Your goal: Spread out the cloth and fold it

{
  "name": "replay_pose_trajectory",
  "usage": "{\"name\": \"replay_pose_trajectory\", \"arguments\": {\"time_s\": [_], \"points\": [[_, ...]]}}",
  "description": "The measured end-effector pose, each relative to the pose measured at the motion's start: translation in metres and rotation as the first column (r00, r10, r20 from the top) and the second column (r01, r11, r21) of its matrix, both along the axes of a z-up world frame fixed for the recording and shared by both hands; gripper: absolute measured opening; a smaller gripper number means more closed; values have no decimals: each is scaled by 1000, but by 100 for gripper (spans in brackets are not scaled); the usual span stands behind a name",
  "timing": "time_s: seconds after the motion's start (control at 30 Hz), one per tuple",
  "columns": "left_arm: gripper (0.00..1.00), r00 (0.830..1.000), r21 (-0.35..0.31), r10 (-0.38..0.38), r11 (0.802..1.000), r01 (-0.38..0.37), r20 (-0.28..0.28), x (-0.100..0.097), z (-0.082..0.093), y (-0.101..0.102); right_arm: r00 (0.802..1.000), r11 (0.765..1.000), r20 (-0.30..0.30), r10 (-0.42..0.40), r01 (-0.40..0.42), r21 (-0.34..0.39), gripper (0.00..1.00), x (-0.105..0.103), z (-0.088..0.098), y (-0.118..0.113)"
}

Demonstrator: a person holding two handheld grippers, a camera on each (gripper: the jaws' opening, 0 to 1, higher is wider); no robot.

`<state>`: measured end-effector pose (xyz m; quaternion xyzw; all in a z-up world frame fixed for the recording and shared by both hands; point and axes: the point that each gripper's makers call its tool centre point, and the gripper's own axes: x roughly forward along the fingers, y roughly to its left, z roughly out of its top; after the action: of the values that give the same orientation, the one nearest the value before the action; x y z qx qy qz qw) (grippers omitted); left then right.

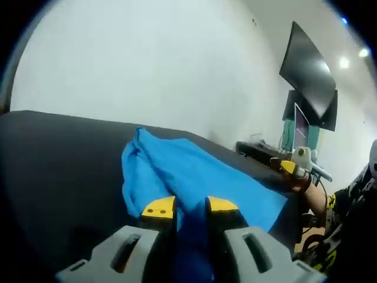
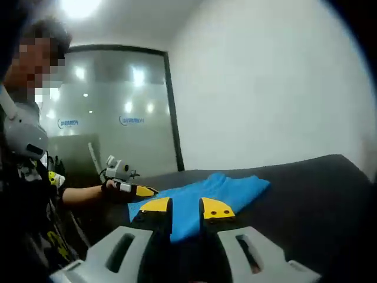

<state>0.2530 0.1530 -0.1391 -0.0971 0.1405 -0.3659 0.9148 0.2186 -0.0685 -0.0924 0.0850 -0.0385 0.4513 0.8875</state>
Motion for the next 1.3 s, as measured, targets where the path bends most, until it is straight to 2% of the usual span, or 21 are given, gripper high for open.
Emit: {"name": "replay_pose_trajectory", "arguments": {"time_s": [0.07,0.13,0.2,0.23,0.27,0.33,0.47,0.6,0.7,0.8,0.83,0.87,0.9,0.93,0.97,1.0,1.07,1.1,1.17,1.23,1.3], "points": [[22,999,-25,-20,1000,18,-45,-3,-2,-4,1000,1000,0,-8,8,-6,16,0,-1,-1],[25,998,-27,-37,999,36,-52,-5,-3,-9,1000,1000,6,-14,14,-13,16,0,-1,-2],[28,996,-9,-53,999,53,-65,-2,-8,-13,1000,1000,3,-1,1,-12,16,-3,-1,-1],[26,993,14,-70,997,71,-96,-4,-14,-14,1000,1000,25,-4,4,-19,16,-4,0,-1],[24,992,27,-70,997,73,-103,-2,-17,-14,999,1000,32,-8,8,-23,16,-4,1,-1],[21,996,51,-57,997,61,-69,1,-17,-13,999,999,39,-16,17,-28,16,-3,0,-2],[22,996,42,-64,997,67,-58,1,-15,-10,999,998,38,-1,3,-60,16,-3,-4,1],[22,997,40,-62,997,64,-46,3,-14,-7,998,996,66,14,-8,-93,16,-7,-6,4],[21,997,48,-71,996,72,-19,2,-12,-6,996,996,83,16,-9,-86,17,-9,-4,3],[21,997,23,-66,998,66,-28,4,-10,-5,999,998,54,1,2,-65,17,-2,-4,-1],[21,997,-6,-55,998,55,-58,5,-10,-4,999,998,44,-5,8,-57,17,-1,-4,-2],[20,997,-22,-26,999,25,-69,6,-8,-3,998,998,6,-56,56,-24,17,4,-3,-7],[18,999,-3,-51,999,51,-8,1,-4,-5,996,997,45,-76,77,-27,17,3,0,-10],[15,996,36,-92,995,91,22,-7,-5,-8,989,996,128,-74,80,-39,16,-1,6,-11],[12,995,40,-95,995,95,4,-8,-8,-8,987,997,148,-64,69,-35,17,-6,8,-10],[11,995,30,-97,995,97,-6,-7,-8,-8,990,998,127,-59,63,-23,16,-7,8,-11],[10,993,-15,-114,993,114,-35,-7,-4,-11,989,997,134,-70,72,-13,16,-4,11,-11],[7,989,-25,-136,991,135,-54,-9,-5,-13,987,996,138,-77,81,-23,16,-1,10,-11],[5,989,-17,-130,992,129,-74,-8,-8,-10,987,996,148,-66,74,-48,16,1,7,-8],[5,992,-28,-105,994,103,-66,-6,-5,-6,988,996,147,-50,61,-68,17,1,5,-5],[4,996,-88,-70,994,65,-58,0,4,2,986,995,161,-36,51,-90,17,-1,4,-3]]}}
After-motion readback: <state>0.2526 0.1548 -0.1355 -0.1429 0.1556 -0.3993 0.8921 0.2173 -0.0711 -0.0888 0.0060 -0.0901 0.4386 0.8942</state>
